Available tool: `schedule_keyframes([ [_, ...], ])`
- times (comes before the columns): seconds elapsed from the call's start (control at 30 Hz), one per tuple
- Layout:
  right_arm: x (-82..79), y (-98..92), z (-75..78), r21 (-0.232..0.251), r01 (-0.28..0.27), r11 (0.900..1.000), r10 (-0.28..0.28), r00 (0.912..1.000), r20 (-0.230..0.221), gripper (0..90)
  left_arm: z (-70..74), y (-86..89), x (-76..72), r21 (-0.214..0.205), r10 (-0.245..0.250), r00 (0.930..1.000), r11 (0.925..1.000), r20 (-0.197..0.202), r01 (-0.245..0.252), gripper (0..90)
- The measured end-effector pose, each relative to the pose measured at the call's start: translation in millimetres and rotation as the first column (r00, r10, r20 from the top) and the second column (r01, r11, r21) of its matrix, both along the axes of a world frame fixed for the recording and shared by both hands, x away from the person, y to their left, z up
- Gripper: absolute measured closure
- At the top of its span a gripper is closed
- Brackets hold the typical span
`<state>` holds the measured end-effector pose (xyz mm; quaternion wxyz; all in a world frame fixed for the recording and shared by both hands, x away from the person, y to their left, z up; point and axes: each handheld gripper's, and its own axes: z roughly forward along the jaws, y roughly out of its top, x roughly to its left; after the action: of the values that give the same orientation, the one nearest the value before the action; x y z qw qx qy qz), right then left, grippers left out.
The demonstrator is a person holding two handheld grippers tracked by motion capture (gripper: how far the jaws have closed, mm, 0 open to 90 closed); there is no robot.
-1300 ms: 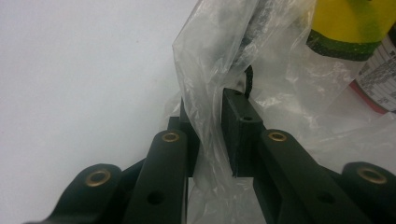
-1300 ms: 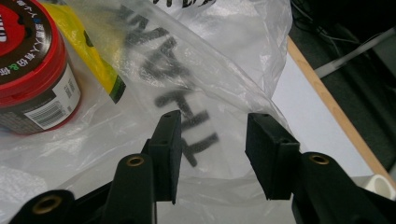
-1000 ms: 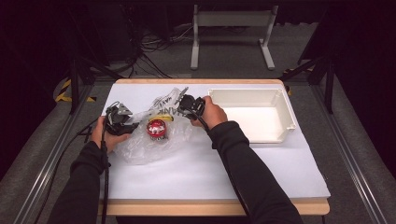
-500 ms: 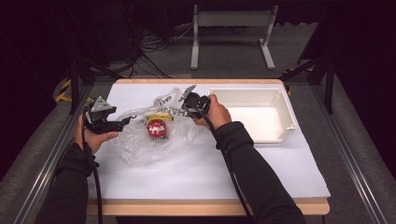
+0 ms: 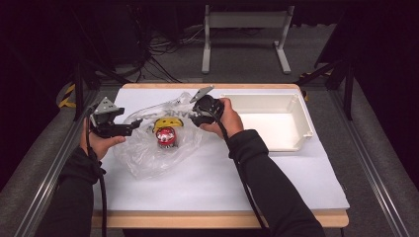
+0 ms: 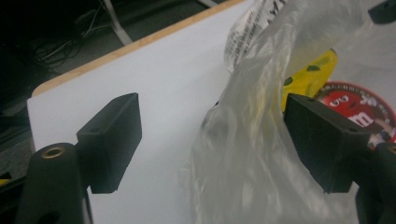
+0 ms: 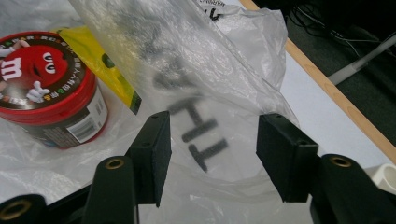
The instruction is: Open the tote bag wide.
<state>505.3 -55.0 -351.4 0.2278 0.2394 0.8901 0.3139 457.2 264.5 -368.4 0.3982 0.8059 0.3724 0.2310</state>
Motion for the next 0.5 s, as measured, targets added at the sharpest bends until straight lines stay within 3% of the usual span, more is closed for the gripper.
schedule_keyframes([
  [0.1, -3.6, 5.9, -2.7, -0.017, -0.021, 0.9996, 0.021, 0.9998, 0.001, 43.1, -3.8, -6.0, -0.4, 0.028, -0.004, 1.0, 0.9996, -0.003, 0.005, 19.6],
  [0.17, -6.5, 8.6, -3.9, -0.024, -0.036, 0.9991, 0.036, 0.9994, 0.0, 43.7, -3.2, -6.0, -2.8, 0.019, -0.01, 0.9999, 0.9998, 0.003, 0.01, 19.7],
  [0.23, -7.4, 7.7, -2.7, -0.034, -0.013, 0.9993, 0.014, 0.9998, 0.017, 44.8, -0.7, -3.6, -7.0, 0.016, -0.008, 0.9998, 0.9998, 0.016, 0.008, 19.8],
  [0.43, -6.1, -9.8, 8.9, 0.039, 0.004, 0.9992, -0.004, 0.9997, 0.022, 43.3, 7.5, 13.1, -24.8, -0.007, -0.006, 0.9995, 1.0, 0.032, 0.006, 26.2],
  [0.5, -6.3, -12.8, 10.9, 0.053, 0.009, 0.9985, -0.01, 0.9996, 0.025, 41.9, 8.8, 15.9, -30.3, 0.006, 0.002, 0.9992, 1.0, 0.041, -0.003, 26.8],
])
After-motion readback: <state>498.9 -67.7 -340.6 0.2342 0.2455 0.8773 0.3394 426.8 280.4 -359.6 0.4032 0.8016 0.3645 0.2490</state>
